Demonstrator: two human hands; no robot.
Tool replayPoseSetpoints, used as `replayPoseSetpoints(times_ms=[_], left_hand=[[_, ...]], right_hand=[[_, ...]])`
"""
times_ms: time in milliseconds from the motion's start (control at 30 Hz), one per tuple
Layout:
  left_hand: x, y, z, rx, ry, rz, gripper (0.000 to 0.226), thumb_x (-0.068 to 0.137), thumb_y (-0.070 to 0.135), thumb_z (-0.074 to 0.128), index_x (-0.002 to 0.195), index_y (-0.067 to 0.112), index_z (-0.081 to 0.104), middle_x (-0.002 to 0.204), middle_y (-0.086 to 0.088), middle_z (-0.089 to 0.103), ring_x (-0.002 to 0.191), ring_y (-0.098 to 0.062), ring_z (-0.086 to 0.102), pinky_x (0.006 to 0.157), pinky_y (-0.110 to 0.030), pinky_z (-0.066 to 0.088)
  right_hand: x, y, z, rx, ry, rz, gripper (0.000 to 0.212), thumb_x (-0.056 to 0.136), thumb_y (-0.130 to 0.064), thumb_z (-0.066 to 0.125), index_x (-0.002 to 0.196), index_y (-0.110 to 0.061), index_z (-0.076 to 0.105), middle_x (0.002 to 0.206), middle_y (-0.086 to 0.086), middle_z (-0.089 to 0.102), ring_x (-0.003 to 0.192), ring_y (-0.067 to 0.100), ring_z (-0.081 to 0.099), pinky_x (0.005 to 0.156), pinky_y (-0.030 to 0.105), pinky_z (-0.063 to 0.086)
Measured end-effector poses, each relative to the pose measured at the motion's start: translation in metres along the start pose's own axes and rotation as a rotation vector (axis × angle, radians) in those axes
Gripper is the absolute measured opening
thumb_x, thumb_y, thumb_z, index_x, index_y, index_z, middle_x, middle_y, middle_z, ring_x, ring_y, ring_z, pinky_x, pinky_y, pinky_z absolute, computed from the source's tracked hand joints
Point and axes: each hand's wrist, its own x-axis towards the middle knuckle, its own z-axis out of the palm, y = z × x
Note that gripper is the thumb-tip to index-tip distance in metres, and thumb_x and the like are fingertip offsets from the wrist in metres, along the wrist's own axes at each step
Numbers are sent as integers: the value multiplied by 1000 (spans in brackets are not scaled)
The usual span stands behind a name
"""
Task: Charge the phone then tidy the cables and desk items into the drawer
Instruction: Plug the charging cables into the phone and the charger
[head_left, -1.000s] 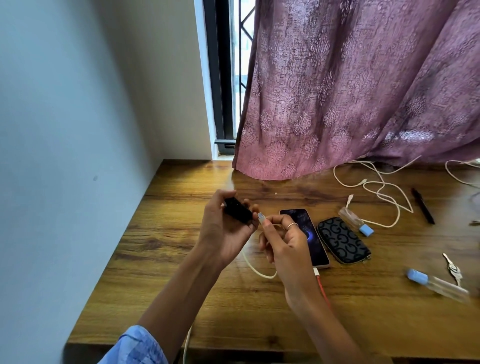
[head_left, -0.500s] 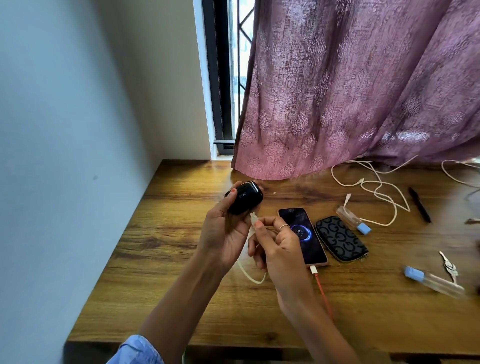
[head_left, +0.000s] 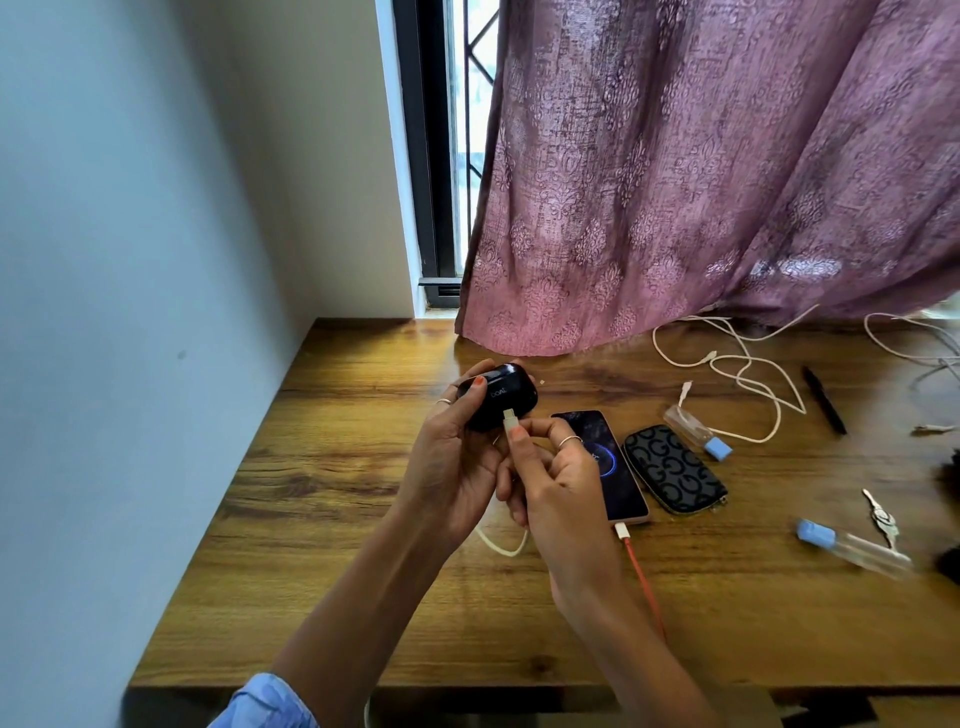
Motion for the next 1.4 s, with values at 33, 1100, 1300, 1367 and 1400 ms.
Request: replayPoseSetpoints(times_ms=[33, 1100, 1300, 1367, 1400], left_hand=[[-1, 1, 1, 1, -2, -3, 27, 96, 23, 44, 121, 14, 52, 114, -25, 58, 61, -24, 48, 30, -23, 43], [13, 15, -25, 227, 177, -27, 21, 96, 13, 45, 117, 15, 51, 109, -22, 64, 86, -27, 63, 45, -25, 47], [35, 23, -62, 358, 193, -124, 28, 86, 9, 60, 114, 15, 58, 111, -16, 69, 98, -23, 68, 72, -25, 57], [40, 28, -72, 416, 145, -153, 42, 77, 7, 66, 117, 15, 57, 110, -13, 70, 102, -23, 67, 79, -25, 57], [42, 31, -75, 456, 119, -156, 46, 74, 6, 68, 117, 16, 57, 110, -11, 70, 103, -22, 67, 82, -24, 56]], right_hand=[[0, 1, 1, 0, 5, 1, 15, 97, -23, 49, 97, -9, 54, 57, 5, 50, 43, 8, 37, 41, 18, 31], [31, 18, 30, 35, 113, 277, 11, 97, -16, 50, 95, -8, 57, 52, -3, 46, 41, 2, 35, 42, 17, 27], [67, 39, 29, -137, 114, 314, 18, 98, -20, 49, 86, -10, 58, 53, -1, 50, 43, 6, 37, 42, 19, 26], [73, 41, 25, -169, 101, 336, 18, 97, -23, 50, 86, -12, 60, 56, -1, 53, 45, 6, 41, 44, 18, 30], [74, 40, 23, -178, 90, 340, 17, 97, -24, 51, 88, -12, 61, 59, -1, 55, 46, 5, 43, 45, 18, 33]])
